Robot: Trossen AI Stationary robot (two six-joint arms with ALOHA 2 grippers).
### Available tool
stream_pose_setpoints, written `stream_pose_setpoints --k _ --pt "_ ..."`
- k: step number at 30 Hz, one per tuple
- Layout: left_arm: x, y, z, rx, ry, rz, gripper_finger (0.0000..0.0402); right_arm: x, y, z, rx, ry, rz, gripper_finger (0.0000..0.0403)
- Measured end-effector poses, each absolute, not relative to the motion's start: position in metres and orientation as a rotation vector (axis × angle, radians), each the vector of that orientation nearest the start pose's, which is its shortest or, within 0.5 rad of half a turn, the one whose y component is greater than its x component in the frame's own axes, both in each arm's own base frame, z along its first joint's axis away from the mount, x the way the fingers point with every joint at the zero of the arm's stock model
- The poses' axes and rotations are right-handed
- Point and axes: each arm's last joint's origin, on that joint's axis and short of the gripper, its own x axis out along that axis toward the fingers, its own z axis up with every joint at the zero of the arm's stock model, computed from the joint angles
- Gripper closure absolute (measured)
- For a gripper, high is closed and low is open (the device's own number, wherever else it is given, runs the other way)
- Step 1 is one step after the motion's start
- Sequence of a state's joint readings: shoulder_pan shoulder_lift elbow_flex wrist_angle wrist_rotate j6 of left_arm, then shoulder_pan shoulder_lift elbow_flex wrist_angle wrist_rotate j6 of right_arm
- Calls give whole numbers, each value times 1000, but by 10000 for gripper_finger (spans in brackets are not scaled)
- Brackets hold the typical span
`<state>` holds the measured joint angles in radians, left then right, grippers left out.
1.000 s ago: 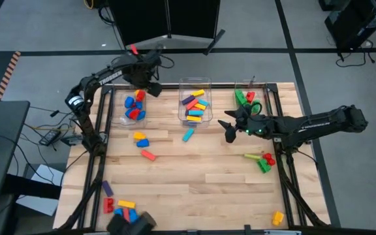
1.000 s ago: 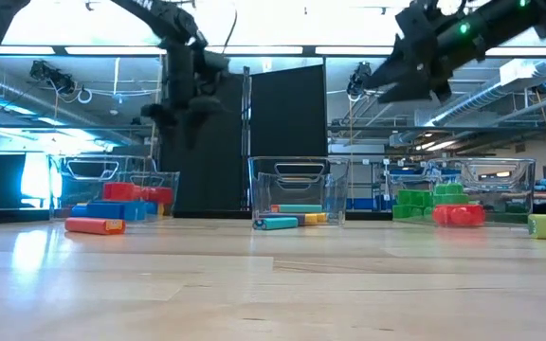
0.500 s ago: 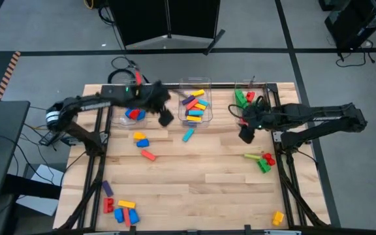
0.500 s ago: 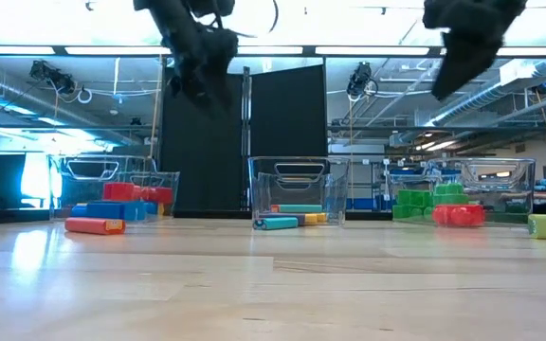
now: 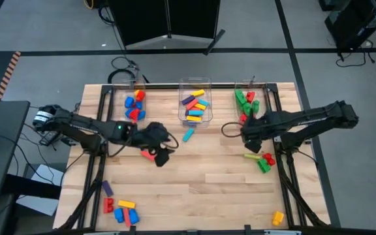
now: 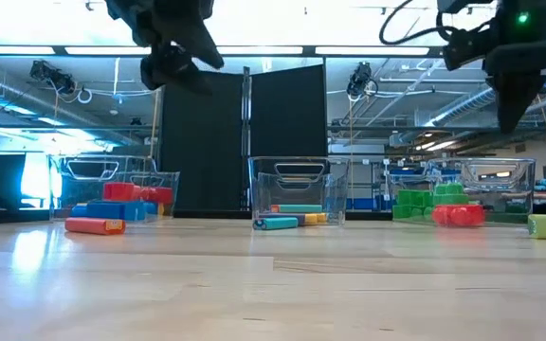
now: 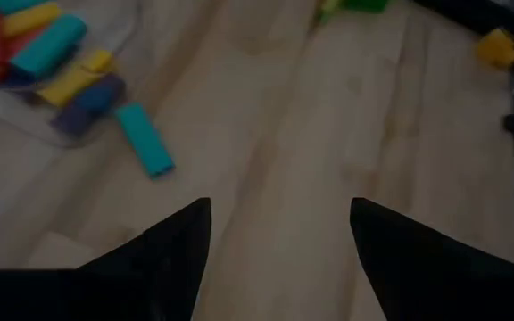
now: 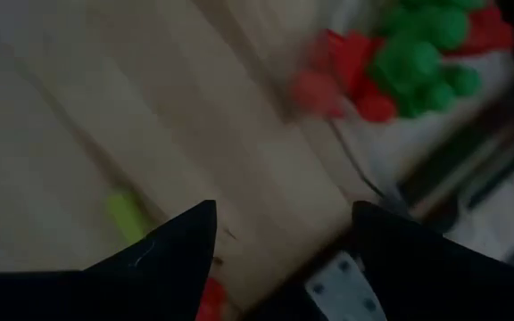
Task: Sort blocks by size
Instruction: Put the green block into the middle transparent bin
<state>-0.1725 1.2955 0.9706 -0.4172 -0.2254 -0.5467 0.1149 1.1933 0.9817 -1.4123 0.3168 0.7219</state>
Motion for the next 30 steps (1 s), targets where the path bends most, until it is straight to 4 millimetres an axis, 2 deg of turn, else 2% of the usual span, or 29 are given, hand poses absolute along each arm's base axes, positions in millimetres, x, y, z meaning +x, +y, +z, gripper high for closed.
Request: stream_pose_setpoints --k 4,7,11,16,23,30 --pt "266 -49 269 -407 688 243 126 180 20 249 167 1401 -619 130" --pt "266 -53 270 -403 666 253 126 181 26 233 144 1431 -500 133" --pt "267 -60 273 -353 633 208 126 176 32 203 209 1480 -394 142" --pt "267 -60 273 -352 633 209 126 164 33 174 214 1523 -377 151" --pt "267 -60 273 -349 637 211 126 159 35 152 295 1530 -276 153" --pt "267 -60 273 -351 636 212 126 155 34 141 311 1521 -283 162"
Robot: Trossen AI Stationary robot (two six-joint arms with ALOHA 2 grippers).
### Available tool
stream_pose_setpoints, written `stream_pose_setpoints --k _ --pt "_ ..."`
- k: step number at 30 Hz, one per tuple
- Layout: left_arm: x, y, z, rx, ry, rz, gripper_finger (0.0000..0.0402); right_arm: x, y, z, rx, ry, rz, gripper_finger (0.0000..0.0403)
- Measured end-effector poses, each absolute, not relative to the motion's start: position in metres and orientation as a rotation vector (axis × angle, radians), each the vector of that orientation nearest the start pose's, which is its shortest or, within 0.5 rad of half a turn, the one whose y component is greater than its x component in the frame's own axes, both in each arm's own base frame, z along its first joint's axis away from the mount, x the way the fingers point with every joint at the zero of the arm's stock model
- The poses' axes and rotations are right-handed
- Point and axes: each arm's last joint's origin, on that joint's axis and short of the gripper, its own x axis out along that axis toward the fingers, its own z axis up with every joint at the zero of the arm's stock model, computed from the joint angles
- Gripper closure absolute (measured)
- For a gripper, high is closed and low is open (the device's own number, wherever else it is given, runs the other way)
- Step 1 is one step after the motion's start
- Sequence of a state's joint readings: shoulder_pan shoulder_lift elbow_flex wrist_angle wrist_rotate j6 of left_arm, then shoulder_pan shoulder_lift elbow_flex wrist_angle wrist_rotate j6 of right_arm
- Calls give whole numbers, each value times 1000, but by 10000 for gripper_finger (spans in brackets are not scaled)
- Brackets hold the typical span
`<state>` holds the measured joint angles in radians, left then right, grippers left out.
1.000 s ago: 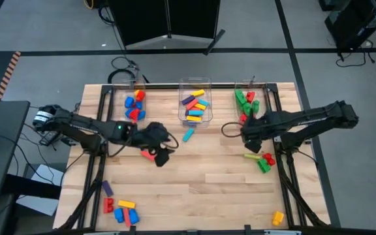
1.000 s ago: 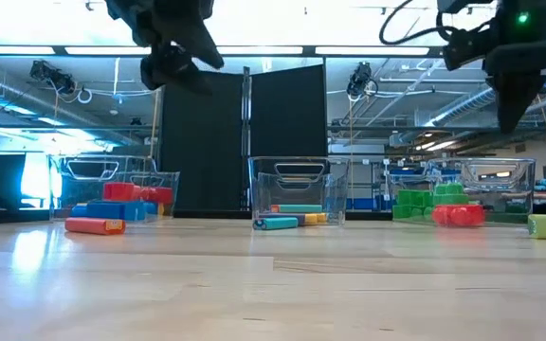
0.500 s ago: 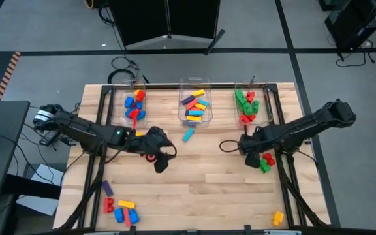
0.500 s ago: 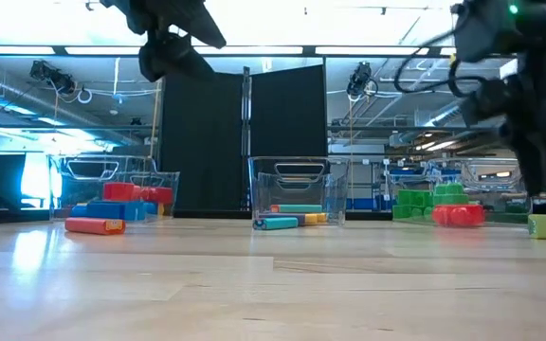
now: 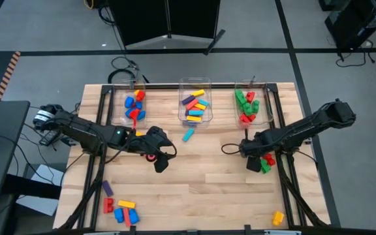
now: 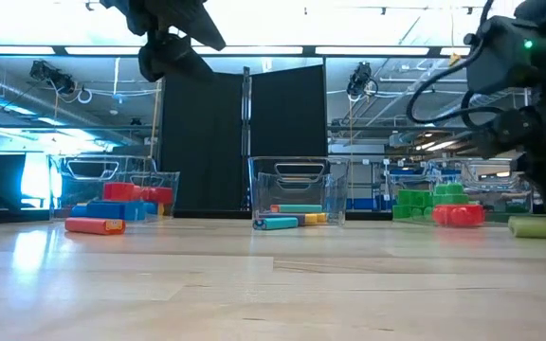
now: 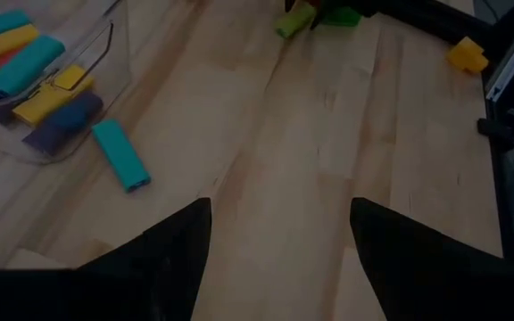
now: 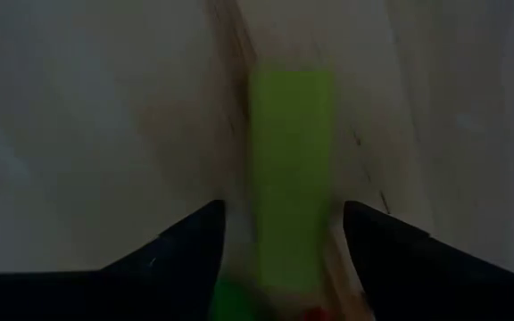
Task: Sort blocks by size
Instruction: Put the green block into the middle transparent bin
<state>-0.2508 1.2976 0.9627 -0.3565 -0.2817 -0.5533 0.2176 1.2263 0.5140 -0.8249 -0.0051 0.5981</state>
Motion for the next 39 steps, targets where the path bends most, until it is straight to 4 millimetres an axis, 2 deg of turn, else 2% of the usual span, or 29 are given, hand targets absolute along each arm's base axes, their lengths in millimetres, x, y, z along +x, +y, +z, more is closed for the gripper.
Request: stream_pose_setpoints --k 9,16,23,27,35,39 --pt "267 -60 273 -352 635 211 126 150 33 129 325 1499 -320 201" --pt "267 -60 273 -352 636 211 126 151 33 129 339 1491 -308 288" --pt "269 -61 275 -361 612 204 126 151 33 130 345 1492 -304 288" --pt "272 -61 280 -380 556 188 126 156 33 144 304 1485 -328 288" --pt "271 -60 278 -348 572 208 126 176 36 190 294 1392 -305 288" --pt "267 -52 277 -331 602 246 126 185 35 217 279 1337 -334 288"
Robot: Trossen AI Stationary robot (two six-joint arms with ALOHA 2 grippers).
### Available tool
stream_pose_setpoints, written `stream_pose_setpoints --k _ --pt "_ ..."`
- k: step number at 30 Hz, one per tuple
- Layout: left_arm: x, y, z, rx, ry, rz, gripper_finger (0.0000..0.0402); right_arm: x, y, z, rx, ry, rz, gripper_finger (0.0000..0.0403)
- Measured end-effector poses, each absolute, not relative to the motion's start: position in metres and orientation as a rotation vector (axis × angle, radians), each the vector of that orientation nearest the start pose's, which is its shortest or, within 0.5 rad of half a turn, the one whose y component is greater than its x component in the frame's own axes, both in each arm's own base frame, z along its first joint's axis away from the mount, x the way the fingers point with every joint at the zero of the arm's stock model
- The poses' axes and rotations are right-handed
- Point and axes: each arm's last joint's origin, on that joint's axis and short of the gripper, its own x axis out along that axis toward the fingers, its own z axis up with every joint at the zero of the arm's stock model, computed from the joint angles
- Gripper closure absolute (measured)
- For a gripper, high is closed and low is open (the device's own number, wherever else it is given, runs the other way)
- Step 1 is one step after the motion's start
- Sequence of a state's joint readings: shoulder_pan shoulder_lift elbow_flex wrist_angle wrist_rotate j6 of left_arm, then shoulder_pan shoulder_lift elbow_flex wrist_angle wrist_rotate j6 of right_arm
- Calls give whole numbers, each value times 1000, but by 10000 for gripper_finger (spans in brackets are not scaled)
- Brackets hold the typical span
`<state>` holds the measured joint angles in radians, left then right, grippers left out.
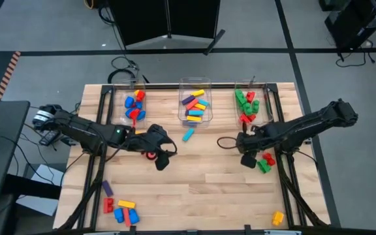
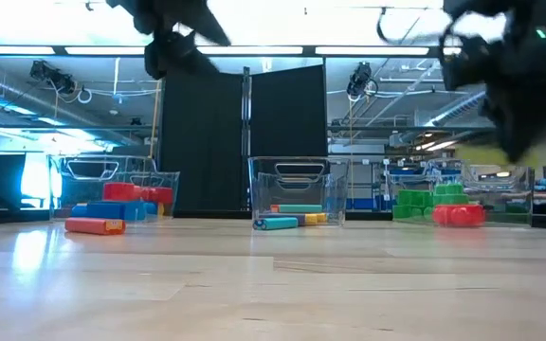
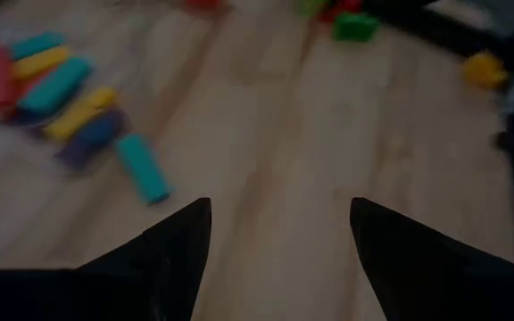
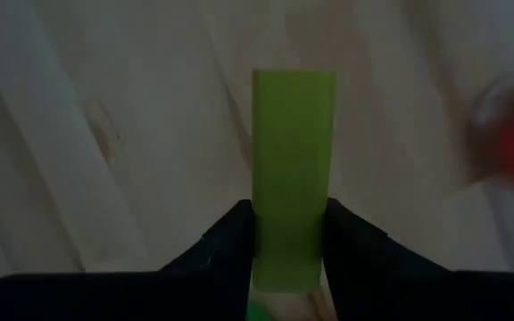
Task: Sort blocks by size
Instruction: Put the green block into the middle transparent bin
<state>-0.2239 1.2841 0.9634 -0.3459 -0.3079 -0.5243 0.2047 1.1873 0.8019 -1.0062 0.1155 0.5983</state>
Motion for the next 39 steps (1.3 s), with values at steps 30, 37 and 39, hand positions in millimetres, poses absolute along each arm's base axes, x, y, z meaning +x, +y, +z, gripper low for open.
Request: stream_pose_setpoints --k 30,37,39 --pt "120 -10 279 -199 453 248 126 391 -149 290 277 1101 -514 288" --pt "97 -6 285 -153 402 229 126 412 -196 231 413 1259 -561 288" --pt "93 -6 285 -149 400 222 126 413 -201 212 444 1321 -571 288"
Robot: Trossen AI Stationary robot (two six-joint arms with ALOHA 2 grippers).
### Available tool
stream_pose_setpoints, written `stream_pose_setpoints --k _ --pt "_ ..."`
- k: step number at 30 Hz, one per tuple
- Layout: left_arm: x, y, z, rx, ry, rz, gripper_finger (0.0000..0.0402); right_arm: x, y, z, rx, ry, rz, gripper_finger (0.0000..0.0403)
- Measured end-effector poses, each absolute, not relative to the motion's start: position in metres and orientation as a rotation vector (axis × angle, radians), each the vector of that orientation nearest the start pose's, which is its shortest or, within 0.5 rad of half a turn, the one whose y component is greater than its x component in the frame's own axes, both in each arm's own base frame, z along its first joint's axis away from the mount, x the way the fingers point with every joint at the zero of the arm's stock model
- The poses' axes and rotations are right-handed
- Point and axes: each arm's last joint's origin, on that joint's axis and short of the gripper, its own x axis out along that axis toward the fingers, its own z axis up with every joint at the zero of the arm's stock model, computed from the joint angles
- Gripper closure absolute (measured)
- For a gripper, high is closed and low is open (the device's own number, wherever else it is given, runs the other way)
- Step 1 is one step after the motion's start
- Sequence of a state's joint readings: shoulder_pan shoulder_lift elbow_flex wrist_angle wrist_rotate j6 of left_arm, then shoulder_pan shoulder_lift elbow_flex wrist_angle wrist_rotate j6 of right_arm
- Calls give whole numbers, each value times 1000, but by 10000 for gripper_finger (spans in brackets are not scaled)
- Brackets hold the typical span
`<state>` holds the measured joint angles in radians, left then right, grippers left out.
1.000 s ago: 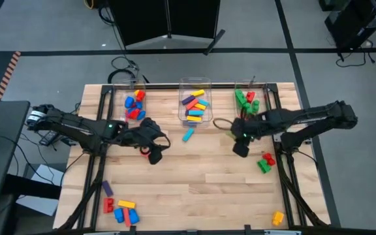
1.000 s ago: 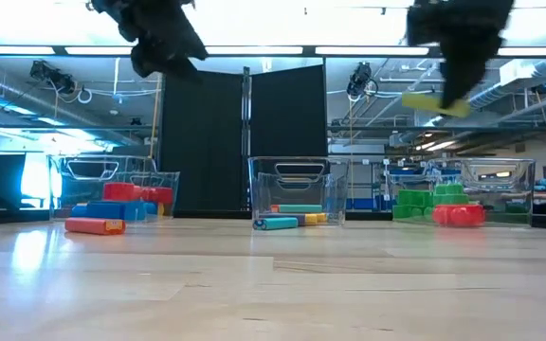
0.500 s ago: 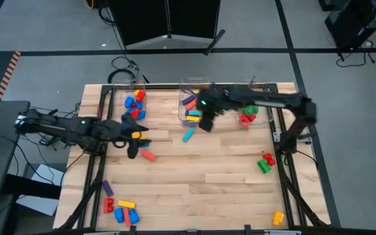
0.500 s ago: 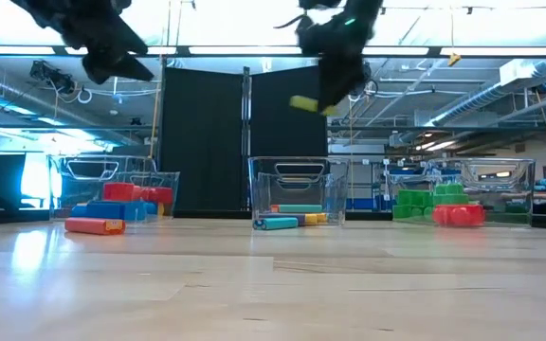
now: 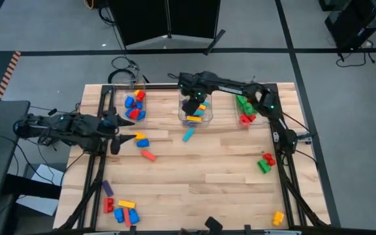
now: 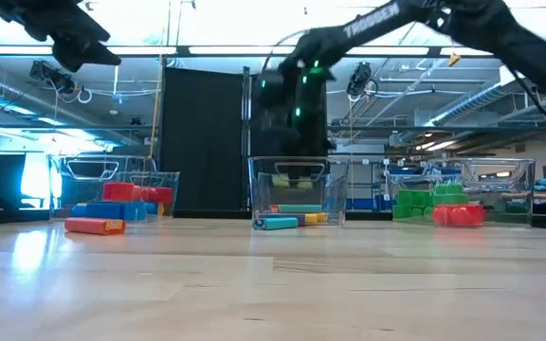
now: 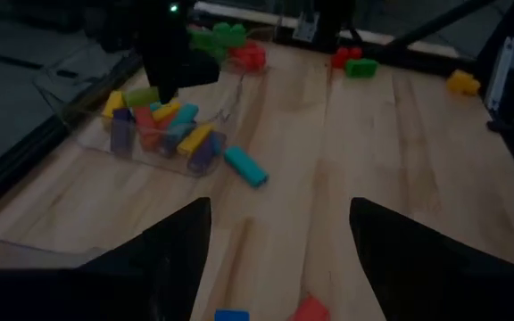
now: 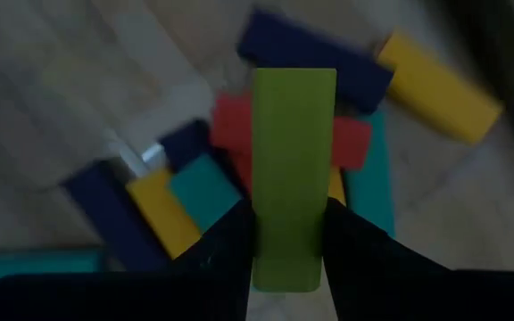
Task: Sort blocks by size
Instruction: Put the green block into the middle transparent bin
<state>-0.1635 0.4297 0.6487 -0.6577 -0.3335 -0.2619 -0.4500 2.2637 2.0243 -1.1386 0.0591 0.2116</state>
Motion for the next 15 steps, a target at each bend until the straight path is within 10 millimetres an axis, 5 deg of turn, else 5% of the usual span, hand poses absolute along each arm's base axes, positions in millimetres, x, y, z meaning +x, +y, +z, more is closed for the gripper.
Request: stream_pose_setpoints --k 6,15 --pt "82 -4 283 -152 413 202 126 416 -206 183 466 1397 -577 280" --pt "79 -3 283 -144 409 246 126 415 -205 187 471 1390 -564 129"
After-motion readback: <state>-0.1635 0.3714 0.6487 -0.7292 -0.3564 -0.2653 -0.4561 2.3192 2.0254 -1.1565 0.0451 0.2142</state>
